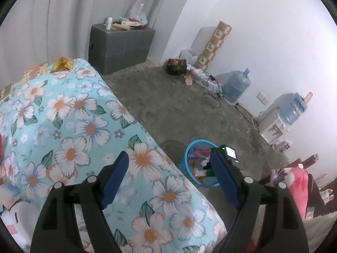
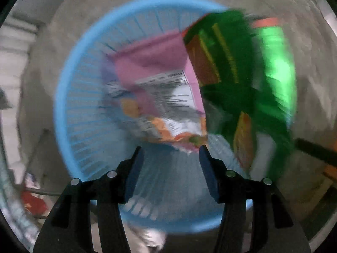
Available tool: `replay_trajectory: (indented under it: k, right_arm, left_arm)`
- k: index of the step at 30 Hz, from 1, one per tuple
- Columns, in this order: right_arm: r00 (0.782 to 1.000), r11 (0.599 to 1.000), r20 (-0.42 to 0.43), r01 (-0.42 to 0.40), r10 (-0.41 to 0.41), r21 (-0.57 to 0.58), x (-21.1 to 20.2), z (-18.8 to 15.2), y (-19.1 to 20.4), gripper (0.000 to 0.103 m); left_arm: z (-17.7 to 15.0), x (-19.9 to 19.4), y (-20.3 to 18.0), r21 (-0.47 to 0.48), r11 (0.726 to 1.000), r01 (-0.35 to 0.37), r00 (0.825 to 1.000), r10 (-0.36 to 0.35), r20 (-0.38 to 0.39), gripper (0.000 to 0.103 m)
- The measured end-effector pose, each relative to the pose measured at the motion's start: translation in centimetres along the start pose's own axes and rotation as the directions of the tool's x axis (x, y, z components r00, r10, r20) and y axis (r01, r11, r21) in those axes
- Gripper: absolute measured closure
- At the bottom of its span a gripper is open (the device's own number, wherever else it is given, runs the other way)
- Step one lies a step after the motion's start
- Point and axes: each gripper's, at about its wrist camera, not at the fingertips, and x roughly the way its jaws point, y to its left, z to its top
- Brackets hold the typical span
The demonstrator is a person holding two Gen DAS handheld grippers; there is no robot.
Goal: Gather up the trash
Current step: 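Push the bags down into the wastebasket with the closed right gripper, then move both grippers back to the bed toward the white bottles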
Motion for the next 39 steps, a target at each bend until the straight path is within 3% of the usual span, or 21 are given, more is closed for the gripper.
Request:
replay_trajectory:
  k: [3,5,6,8,15,21,26,31,33,36,39]
  right_arm:
    - [0.993,0.998,0.102,-0.066,0.067,-0.009,-4.0,-3.9,0.6,0.042]
    - [0.977,0.993,0.178,-0.117,0.120,-0.027,-7.0,-6.6,2.5,0.039]
    - [0.970,0.990,0.201,-0.135,0.140,-0.038,-9.0,-5.6,2.4,0.037]
    - [0.949,0.983,0.254,-0.174,0.185,-0.064,-11.6,-7.7,4.3,0.032]
    - [0.883,0.973,0.413,-0.174,0.222,-0.149,-20.7,-14.9,9.9,0.020]
    - [0.815,0.960,0.537,-0.082,0.219,-0.267,-26.8,-20.0,15.7,0.009]
    - [0.761,0.935,0.624,0.064,0.179,-0.347,-27.6,-22.9,21.0,0.008]
    - [0.682,0.865,0.703,0.214,0.201,-0.455,-27.7,-26.4,26.1,0.008]
    - [0.667,0.826,0.708,0.250,0.231,-0.505,-27.4,-27.6,27.9,0.008]
    - [0.684,0.764,0.665,0.245,0.300,-0.597,-28.4,-29.5,30.7,0.008]
    - [0.727,0.691,0.553,0.151,0.407,-0.707,-28.4,-30.7,33.0,0.008]
  left_arm:
    - [-0.5,-1.6,0.0,0.004,1.000,0.009,1.000,-0.009,0.029,0.025]
    - [-0.7,-2.5,0.2,0.002,1.000,0.014,0.999,-0.014,0.044,0.025]
    - [-1.0,-3.0,0.3,-0.002,1.000,0.016,0.998,-0.016,0.053,0.025]
    - [-1.3,-4.1,0.8,-0.009,1.000,0.023,0.997,-0.023,0.068,0.025]
    - [-3.2,-7.8,2.0,-0.028,1.000,0.008,0.992,-0.004,0.125,0.020]
    - [-5.6,-11.9,4.8,-0.078,0.996,-0.041,0.980,0.055,0.190,0.017]
    - [-8.4,-15.1,8.2,-0.162,0.979,-0.122,0.962,0.157,0.225,0.014]
    - [-12.0,-17.8,11.4,-0.264,0.942,-0.208,0.939,0.268,0.217,0.013]
    - [-13.7,-18.8,12.6,-0.301,0.920,-0.252,0.922,0.323,0.215,0.013]
    - [-15.7,-19.9,14.2,-0.344,0.892,-0.294,0.900,0.379,0.214,0.012]
    - [-17.4,-20.7,15.9,-0.385,0.867,-0.316,0.884,0.416,0.211,0.012]
